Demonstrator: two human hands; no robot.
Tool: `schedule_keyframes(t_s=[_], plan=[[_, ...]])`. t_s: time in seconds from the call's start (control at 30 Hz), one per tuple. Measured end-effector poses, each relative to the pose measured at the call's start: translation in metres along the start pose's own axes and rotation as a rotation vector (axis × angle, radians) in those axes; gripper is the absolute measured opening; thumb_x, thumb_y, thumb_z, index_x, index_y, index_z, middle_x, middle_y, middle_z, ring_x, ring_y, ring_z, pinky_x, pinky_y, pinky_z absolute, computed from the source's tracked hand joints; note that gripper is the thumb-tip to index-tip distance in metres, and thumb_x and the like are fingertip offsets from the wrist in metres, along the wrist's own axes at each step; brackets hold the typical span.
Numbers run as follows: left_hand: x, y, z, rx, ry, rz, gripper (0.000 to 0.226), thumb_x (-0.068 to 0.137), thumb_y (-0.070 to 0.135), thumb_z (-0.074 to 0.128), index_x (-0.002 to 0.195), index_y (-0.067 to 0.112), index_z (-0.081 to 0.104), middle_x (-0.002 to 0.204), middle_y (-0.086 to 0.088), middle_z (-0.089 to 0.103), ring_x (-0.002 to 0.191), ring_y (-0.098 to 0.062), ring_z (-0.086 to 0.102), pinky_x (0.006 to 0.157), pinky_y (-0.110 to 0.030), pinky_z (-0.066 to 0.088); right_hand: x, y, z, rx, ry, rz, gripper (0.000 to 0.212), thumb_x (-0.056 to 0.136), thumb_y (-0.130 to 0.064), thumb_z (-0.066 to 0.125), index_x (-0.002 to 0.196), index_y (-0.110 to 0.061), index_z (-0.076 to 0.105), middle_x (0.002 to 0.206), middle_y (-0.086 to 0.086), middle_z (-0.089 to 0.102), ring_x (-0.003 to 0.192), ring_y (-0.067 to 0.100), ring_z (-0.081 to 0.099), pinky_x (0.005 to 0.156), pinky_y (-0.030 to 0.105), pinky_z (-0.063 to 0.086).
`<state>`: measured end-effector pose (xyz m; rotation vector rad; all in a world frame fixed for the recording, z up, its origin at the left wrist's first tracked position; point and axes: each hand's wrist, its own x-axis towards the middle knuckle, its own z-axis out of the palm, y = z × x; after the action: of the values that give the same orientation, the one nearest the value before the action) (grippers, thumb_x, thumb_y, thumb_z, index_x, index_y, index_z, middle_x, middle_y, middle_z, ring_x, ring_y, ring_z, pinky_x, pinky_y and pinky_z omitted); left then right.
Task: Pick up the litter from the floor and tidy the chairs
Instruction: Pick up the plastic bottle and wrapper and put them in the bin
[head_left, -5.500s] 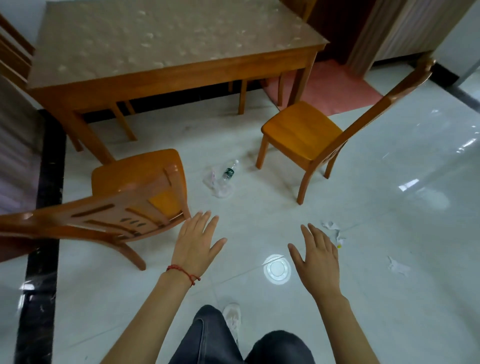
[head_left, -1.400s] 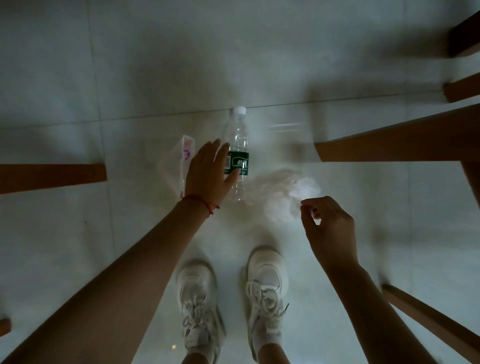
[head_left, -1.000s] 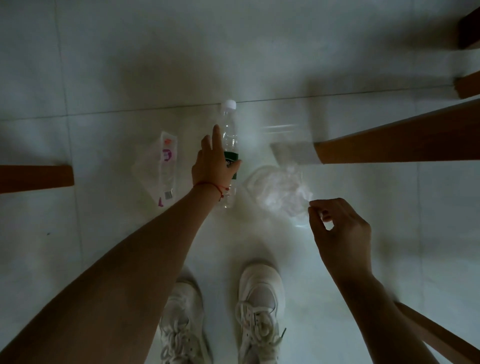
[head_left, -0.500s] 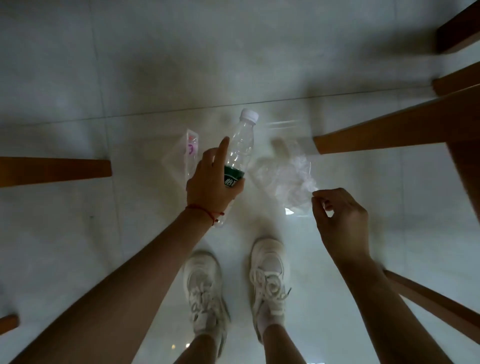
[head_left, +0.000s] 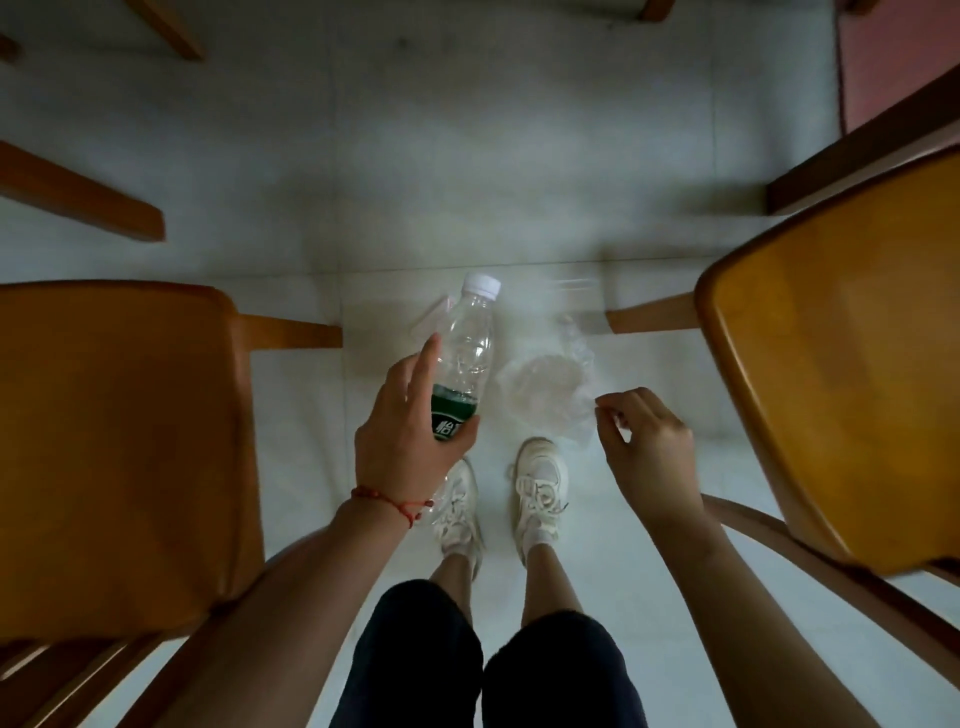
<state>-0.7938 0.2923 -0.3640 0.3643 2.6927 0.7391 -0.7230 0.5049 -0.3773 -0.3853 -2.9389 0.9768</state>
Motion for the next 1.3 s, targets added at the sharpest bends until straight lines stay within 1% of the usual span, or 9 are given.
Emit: schedule_keyframes(t_s=[0.23, 0.43, 0.53, 0.67, 0.83, 0.93, 1.07, 1.2, 1.3], plan=[[-0.039, 0.046, -0.102, -0.022, 0.120, -0.055, 0.087, 0.066, 0.032, 0.081, 0.136, 0.005, 0.037, 0.118, -0.021, 0.055, 0.092, -0.034, 0.062, 0.050, -0.031, 0.054, -0.006, -0.084, -0.092, -0.044, 0.020, -0.131, 0.008, 0.075, 0.008, 0.068, 0.080, 0.001, 0.067, 0.072, 0.014, 0.064, 0.057, 0.026, 0.060, 0.052, 0.030, 0.052], [-0.068, 0.069, -0.166, -0.034, 0.194, -0.083, 0.084, 0.072, 0.035, 0.076, 0.140, 0.009, 0.035, 0.123, -0.016, 0.053, 0.101, -0.031, 0.057, 0.057, -0.035, 0.056, -0.009, -0.142, -0.151, -0.073, 0.078, -0.200, 0.008, 0.074, 0.006, 0.069, 0.080, 0.001, 0.067, 0.071, 0.015, 0.065, 0.055, 0.026, 0.059, 0.048, 0.029, 0.051], [-0.082, 0.079, -0.190, -0.003, 0.207, -0.113, 0.084, 0.073, 0.039, 0.073, 0.141, 0.011, 0.032, 0.129, -0.017, 0.049, 0.102, -0.033, 0.057, 0.059, -0.034, 0.055, -0.013, -0.162, -0.174, -0.088, 0.121, -0.204, 0.009, 0.074, 0.006, 0.070, 0.080, 0.001, 0.067, 0.071, 0.014, 0.065, 0.053, 0.024, 0.058, 0.052, 0.020, 0.042], [-0.103, 0.093, -0.209, 0.027, 0.243, -0.129, 0.086, 0.073, 0.041, 0.072, 0.142, 0.010, 0.031, 0.135, -0.019, 0.045, 0.108, -0.036, 0.055, 0.063, -0.035, 0.054, -0.024, -0.176, -0.196, -0.077, 0.133, -0.243, 0.010, 0.074, 0.007, 0.070, 0.081, 0.001, 0.067, 0.073, 0.013, 0.066, 0.056, 0.023, 0.059, 0.057, 0.019, 0.040], [-0.136, 0.111, -0.214, 0.007, 0.297, -0.187, 0.089, 0.072, 0.040, 0.072, 0.143, 0.010, 0.028, 0.133, -0.017, 0.047, 0.111, -0.034, 0.053, 0.070, -0.035, 0.054, -0.038, -0.183, -0.217, -0.092, 0.126, -0.341, 0.011, 0.070, 0.008, 0.073, 0.077, 0.000, 0.068, 0.070, 0.013, 0.065, 0.052, 0.022, 0.058, 0.055, 0.016, 0.036], [-0.161, 0.122, -0.199, -0.002, 0.334, -0.210, 0.085, 0.072, 0.042, 0.073, 0.140, 0.011, 0.034, 0.128, -0.017, 0.051, 0.107, -0.033, 0.056, 0.069, -0.035, 0.055, -0.048, -0.179, -0.228, -0.078, 0.140, -0.417, 0.003, 0.073, 0.000, 0.066, 0.075, -0.001, 0.068, 0.067, 0.011, 0.064, 0.050, 0.020, 0.057, 0.054, 0.014, 0.033], [-0.202, 0.137, -0.176, -0.034, 0.379, -0.333, 0.085, 0.075, 0.041, 0.071, 0.143, 0.015, 0.028, 0.132, -0.013, 0.048, 0.110, -0.029, 0.053, 0.074, -0.033, 0.050, -0.062, -0.167, -0.235, -0.060, 0.075, -0.473, 0.006, 0.076, -0.003, 0.061, 0.076, -0.003, 0.068, 0.069, 0.011, 0.064, 0.052, 0.021, 0.057, 0.052, 0.011, 0.032], [-0.253, 0.154, -0.157, -0.020, 0.407, -0.416, 0.086, 0.069, 0.034, 0.079, 0.138, 0.006, 0.036, 0.127, -0.019, 0.051, 0.105, -0.038, 0.056, 0.070, -0.040, 0.054, -0.083, -0.161, -0.244, -0.069, -0.014, -0.552, 0.012, 0.071, 0.008, 0.072, 0.077, -0.002, 0.068, 0.071, 0.013, 0.065, 0.053, 0.023, 0.059, 0.051, 0.017, 0.040], [-0.297, 0.156, -0.143, -0.072, 0.440, -0.508, 0.089, 0.069, 0.034, 0.079, 0.140, 0.011, 0.031, 0.125, -0.019, 0.051, 0.097, -0.039, 0.059, 0.065, -0.047, 0.055, -0.103, -0.165, -0.243, -0.068, -0.082, -0.604, 0.014, 0.070, 0.009, 0.072, 0.079, -0.001, 0.068, 0.073, 0.014, 0.065, 0.054, 0.024, 0.060, 0.054, 0.020, 0.043]])
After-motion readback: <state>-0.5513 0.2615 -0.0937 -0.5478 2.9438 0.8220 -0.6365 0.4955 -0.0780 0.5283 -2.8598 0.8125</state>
